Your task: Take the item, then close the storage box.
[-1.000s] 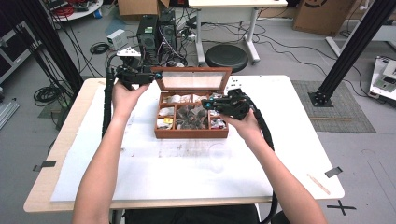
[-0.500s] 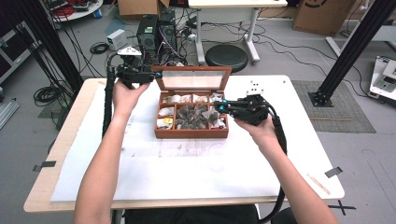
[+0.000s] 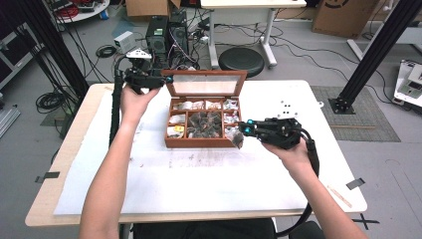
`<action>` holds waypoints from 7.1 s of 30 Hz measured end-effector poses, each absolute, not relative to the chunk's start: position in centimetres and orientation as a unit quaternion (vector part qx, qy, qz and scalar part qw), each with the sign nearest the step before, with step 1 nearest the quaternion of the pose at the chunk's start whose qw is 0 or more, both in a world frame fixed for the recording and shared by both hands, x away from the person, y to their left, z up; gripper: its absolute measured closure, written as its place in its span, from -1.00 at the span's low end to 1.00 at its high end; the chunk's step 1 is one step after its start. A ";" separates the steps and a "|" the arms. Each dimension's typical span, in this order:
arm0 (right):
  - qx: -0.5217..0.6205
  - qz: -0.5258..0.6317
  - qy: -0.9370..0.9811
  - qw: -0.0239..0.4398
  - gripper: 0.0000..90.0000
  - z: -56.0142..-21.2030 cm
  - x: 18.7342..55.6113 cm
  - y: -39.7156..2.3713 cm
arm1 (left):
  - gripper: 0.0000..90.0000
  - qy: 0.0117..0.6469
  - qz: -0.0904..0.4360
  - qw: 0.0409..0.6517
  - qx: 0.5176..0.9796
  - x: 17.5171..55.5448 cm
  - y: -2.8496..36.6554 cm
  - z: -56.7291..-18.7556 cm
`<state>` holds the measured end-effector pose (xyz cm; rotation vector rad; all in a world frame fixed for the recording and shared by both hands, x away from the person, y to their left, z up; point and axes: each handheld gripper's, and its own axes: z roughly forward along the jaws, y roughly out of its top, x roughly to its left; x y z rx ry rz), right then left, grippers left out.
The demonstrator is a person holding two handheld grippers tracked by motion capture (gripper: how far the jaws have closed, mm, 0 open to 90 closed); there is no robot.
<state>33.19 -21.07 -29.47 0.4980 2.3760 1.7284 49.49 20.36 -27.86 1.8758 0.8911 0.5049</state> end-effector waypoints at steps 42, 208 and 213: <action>0.185 0.526 0.829 0.038 1.00 -36.0 31.5 -20.4 | 0.07 0.367 0.204 0.484 0.768 49.6 20.3 -28.0; 0.440 0.575 0.652 0.224 -0.24 -32.3 40.4 -30.7 | -0.13 0.421 0.171 0.483 0.749 43.1 20.0 -34.0; 0.442 0.575 0.651 0.224 -0.24 -32.3 40.5 -30.7 | -0.13 0.424 0.163 0.488 0.746 42.8 20.1 -34.7</action>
